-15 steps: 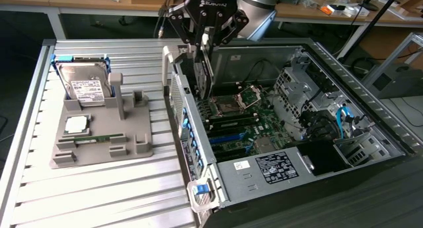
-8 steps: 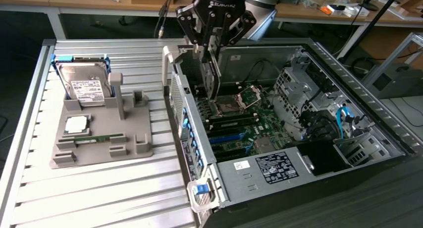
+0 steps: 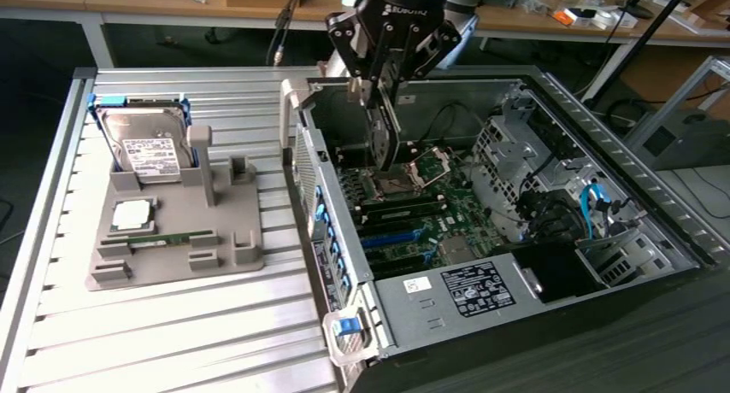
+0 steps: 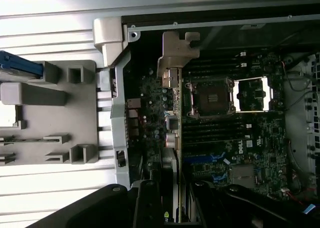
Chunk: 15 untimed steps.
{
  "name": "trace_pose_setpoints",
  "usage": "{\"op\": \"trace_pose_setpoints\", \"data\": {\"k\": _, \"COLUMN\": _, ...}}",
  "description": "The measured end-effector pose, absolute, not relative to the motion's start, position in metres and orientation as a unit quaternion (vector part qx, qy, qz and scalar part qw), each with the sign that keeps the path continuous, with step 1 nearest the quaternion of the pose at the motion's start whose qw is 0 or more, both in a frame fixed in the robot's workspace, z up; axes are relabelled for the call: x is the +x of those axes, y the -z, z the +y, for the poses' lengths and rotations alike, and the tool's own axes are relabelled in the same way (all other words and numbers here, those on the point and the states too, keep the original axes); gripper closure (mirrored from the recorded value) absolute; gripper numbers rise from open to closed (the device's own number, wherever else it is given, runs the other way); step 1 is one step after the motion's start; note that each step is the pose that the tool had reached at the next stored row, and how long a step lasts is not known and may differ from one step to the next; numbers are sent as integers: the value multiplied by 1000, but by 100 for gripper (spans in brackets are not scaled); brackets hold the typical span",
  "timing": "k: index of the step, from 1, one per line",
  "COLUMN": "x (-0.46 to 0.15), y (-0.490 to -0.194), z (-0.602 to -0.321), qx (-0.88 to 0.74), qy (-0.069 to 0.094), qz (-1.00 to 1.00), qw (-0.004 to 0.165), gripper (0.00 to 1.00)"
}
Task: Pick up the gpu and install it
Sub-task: 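Pick up the gpu and move the gpu toward the slot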
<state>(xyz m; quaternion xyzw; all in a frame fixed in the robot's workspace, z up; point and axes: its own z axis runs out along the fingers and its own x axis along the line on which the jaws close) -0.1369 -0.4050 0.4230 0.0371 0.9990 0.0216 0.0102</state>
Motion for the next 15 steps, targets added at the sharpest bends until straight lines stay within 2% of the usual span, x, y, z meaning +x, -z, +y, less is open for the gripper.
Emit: {"op": "trace_pose_setpoints", "data": {"k": 15, "x": -101, "y": -423, "z": -407, "qx": 37, "qy": -22, "qz": 999, "qw": 9, "gripper": 73}}
